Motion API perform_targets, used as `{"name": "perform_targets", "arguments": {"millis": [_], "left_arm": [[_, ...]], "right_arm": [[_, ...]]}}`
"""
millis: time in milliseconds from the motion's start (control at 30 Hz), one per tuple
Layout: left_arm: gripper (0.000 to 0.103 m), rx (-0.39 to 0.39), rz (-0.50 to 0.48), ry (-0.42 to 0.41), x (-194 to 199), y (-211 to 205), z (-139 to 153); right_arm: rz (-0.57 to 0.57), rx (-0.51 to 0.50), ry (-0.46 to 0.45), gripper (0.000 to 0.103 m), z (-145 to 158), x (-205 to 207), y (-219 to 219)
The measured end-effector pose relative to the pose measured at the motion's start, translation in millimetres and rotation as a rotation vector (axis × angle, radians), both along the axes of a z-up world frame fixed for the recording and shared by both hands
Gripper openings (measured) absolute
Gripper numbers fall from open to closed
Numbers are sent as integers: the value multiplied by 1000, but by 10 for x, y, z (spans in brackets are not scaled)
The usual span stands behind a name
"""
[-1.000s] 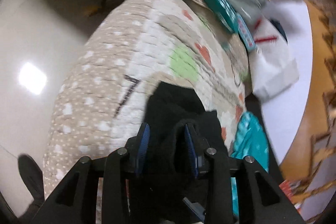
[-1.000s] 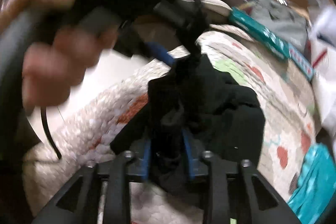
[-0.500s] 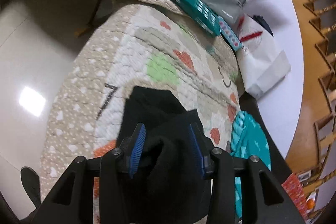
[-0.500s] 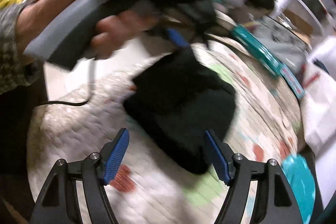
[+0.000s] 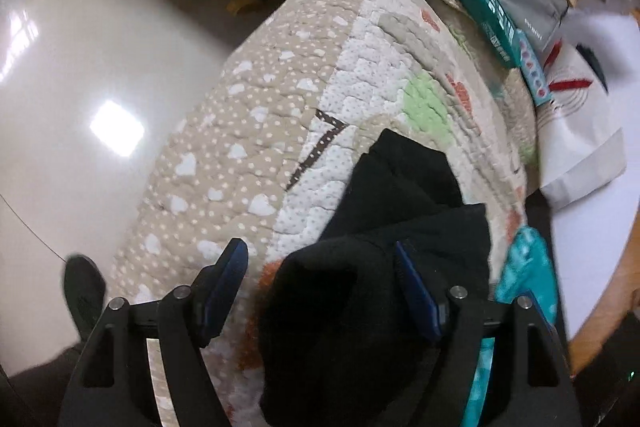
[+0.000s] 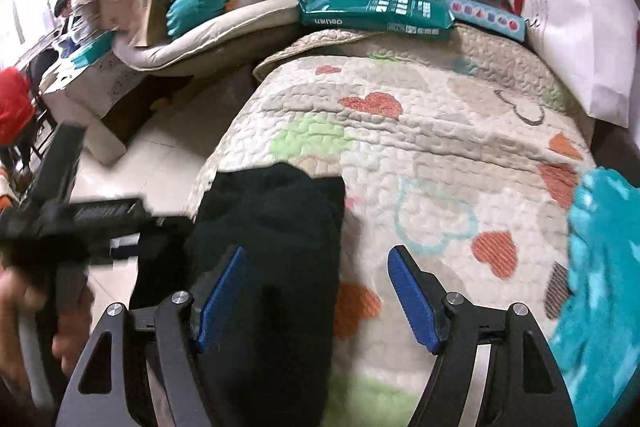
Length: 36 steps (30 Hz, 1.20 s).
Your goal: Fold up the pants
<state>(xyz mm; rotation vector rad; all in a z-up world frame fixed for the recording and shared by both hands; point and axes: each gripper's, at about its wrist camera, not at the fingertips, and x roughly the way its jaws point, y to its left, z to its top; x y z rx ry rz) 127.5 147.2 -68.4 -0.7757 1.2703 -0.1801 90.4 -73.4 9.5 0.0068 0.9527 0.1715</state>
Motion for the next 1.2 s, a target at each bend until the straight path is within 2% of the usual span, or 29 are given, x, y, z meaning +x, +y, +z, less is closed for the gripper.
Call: {"name": "perform_targets", "arguments": {"millis": [133,233,300,367,500,600,700,733,867,900,933,967,1000,1067,1133,1200], "left_arm": [[74,-146,38,30,11,43,-85],[74,-195,79,4,8,158,1],[74,-194,100,-22,10,223,66],[74,-181,110,-46,24,257,127],[74,-192,106,-60,54,207,141],[74,-186,84,-89,29,134,188],[74,-137,21,-154,3,-15,305],[74,-116,-7,-164,4,-99,320],[74,-97,-43,-167,18,-254,283],[74,-41,-56,-161,33,-298,279],[74,84,-71,-150,42,-350,272],[74,151,-75,-139,51,-372,252],[75,175,-75,-127,53,-370,215],[76,147,-68,-81,74,-319,101],[76,75,-44,-26,97,-232,-9],[76,19,-29,-12,99,-154,-39]], "right_arm": [[9,-24,163,81,-367,515,111],[-8,56,227,36,-475,666,61],[-33,105,215,28,-442,678,-9],[-58,93,203,22,-439,692,-77],[-164,122,208,21,-502,739,-303],[-191,71,207,21,-552,748,-354],[-176,29,197,30,-538,748,-347],[-174,34,195,33,-526,739,-352],[-179,138,191,35,-489,673,-393],[-189,156,192,36,-483,657,-410],[-199,168,188,41,-474,639,-427],[-205,180,182,48,-459,613,-443],[-210,195,173,51,-435,566,-473],[-211,196,157,61,-394,474,-510],[-208,184,144,63,-363,374,-564],[-210,175,131,64,-333,228,-663]]}}
